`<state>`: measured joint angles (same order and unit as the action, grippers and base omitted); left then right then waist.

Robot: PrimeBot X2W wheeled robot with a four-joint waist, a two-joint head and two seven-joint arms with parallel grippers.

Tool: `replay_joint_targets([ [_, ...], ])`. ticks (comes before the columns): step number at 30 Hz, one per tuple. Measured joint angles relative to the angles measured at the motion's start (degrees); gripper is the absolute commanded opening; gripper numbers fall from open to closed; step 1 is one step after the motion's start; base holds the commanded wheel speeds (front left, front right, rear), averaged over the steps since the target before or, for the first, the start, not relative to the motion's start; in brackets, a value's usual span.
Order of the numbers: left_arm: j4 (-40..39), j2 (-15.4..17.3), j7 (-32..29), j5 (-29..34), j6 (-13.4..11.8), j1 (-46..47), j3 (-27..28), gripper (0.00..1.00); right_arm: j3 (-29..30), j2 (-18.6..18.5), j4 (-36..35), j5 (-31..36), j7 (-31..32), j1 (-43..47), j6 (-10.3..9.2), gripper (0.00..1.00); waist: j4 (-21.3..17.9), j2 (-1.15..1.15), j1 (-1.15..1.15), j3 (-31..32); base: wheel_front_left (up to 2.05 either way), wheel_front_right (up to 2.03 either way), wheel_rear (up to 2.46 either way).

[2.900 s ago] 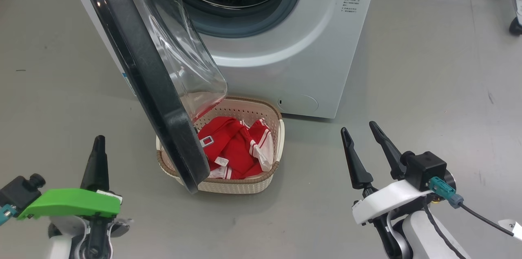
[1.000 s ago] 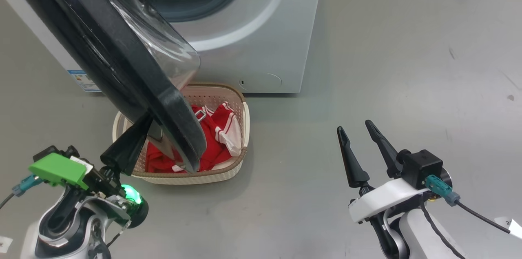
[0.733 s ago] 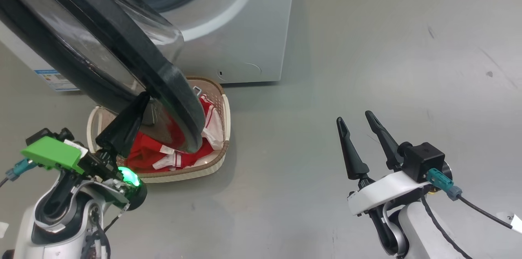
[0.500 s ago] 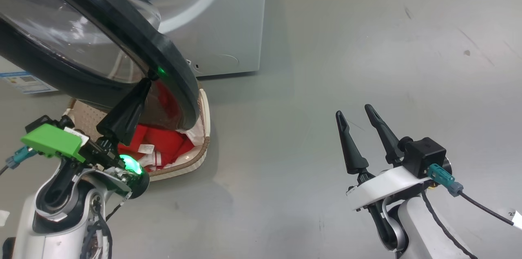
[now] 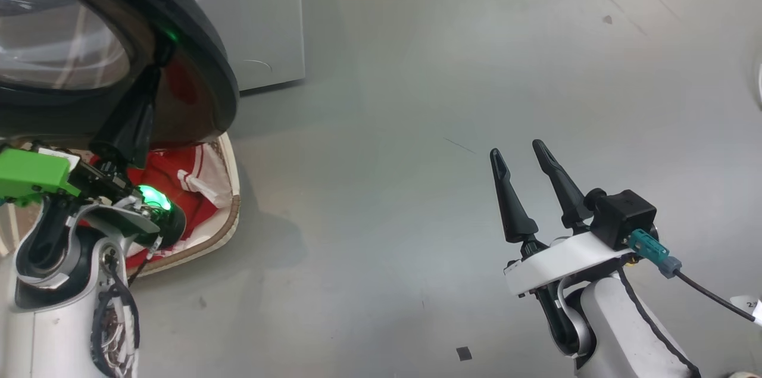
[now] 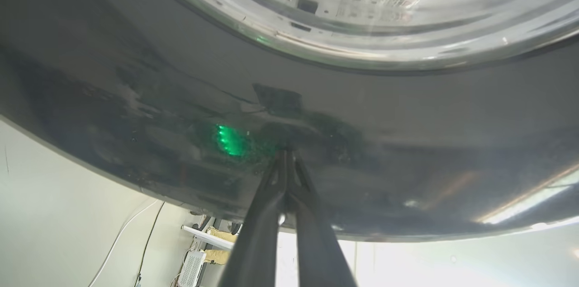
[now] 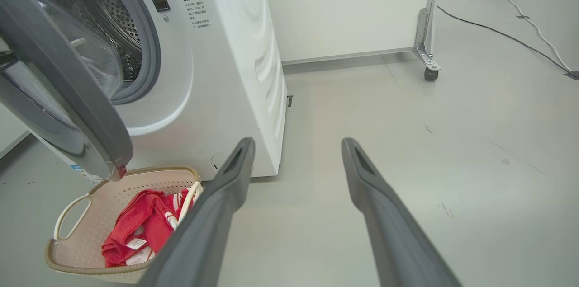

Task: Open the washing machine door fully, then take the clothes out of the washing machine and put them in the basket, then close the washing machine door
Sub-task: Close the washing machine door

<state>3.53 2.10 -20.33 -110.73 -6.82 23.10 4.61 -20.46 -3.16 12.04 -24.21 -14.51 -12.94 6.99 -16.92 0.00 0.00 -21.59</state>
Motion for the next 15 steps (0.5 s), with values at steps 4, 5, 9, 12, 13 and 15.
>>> replay_joint_targets([
  [4,0.71,-0.01,1.36,0.00,0.00,1.51,1.33,0.00,0.08,0.09,-0.31,-0.38,0.00,-0.13,0.00,1.00,-2.01,0.00,0.00,-1.08,0.00,0.00,0.00],
  [5,0.92,0.00,1.85,0.00,0.00,1.97,1.60,0.00,0.09,0.11,-0.32,-0.40,0.00,-0.18,0.00,1.00,-2.48,0.00,0.00,-1.33,0.00,0.00,0.00],
  [9,1.75,-0.01,3.19,0.00,0.04,3.99,2.61,0.00,0.10,0.20,-0.69,-1.05,0.00,-0.59,0.00,1.00,-4.10,0.00,0.00,-2.28,0.00,0.00,0.00],
  [12,2.22,-0.01,3.99,0.00,0.15,4.94,2.93,0.00,0.10,0.27,-0.85,-1.40,0.00,-0.62,0.00,1.00,-4.76,0.00,0.00,-2.70,0.00,0.00,0.00],
  [13,2.70,-0.02,4.38,-0.01,0.18,5.46,3.04,0.00,0.21,0.33,-0.90,-1.52,0.00,-0.61,0.00,1.00,-5.05,0.00,0.00,-2.88,0.00,0.00,0.00],
  [15,3.65,-0.07,5.14,-0.18,0.65,6.54,3.35,0.00,0.59,0.35,-1.04,-1.53,0.00,-0.61,0.00,1.00,-5.45,0.00,0.00,-3.22,0.00,0.00,0.00],
])
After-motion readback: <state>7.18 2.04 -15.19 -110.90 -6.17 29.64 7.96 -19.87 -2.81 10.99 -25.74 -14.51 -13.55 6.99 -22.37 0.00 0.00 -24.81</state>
